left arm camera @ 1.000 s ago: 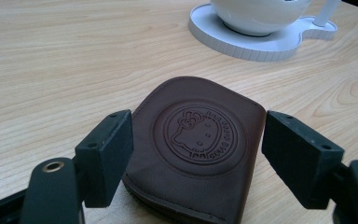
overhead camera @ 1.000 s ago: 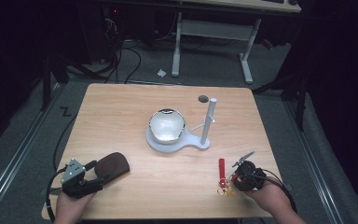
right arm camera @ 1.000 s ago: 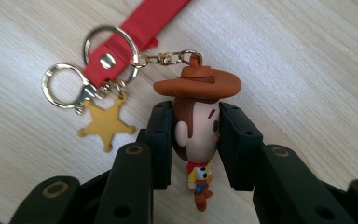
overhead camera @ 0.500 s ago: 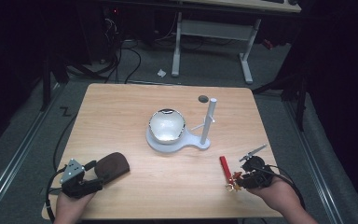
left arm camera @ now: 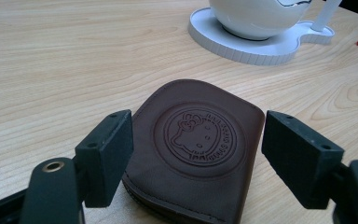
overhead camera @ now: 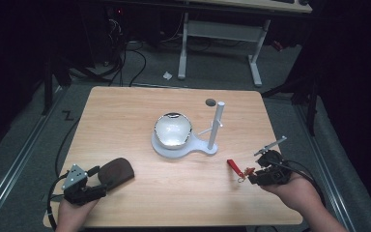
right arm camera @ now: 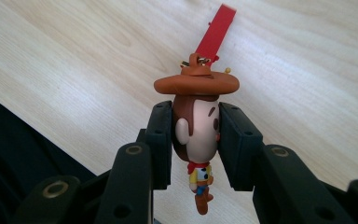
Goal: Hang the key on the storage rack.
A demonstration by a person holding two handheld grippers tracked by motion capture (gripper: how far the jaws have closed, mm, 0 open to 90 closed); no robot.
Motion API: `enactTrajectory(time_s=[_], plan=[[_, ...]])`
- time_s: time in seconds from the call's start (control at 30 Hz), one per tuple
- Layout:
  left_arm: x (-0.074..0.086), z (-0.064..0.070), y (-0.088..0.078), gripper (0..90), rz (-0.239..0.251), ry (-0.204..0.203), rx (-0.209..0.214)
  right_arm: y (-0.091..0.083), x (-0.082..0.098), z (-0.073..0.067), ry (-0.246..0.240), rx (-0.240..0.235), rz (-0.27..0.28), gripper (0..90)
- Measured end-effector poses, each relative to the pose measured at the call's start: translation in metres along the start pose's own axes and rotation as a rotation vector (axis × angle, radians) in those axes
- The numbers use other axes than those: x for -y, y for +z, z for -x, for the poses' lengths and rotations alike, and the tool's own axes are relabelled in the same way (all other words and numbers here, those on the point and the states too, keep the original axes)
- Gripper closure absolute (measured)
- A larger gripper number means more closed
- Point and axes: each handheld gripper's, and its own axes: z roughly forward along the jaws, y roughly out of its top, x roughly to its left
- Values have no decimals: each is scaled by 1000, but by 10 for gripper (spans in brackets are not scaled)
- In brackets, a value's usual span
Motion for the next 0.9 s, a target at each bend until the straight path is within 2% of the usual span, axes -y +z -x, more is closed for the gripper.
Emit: enactTrajectory(time_s=[0.5,0.9], plan=[[0,-1,-1,252,4,-1,-1,-36,-24,1,-13,28,27,674],[0,-1,-1,252,4,-3,-1,-52,-35,-2,-31,44,42,674]])
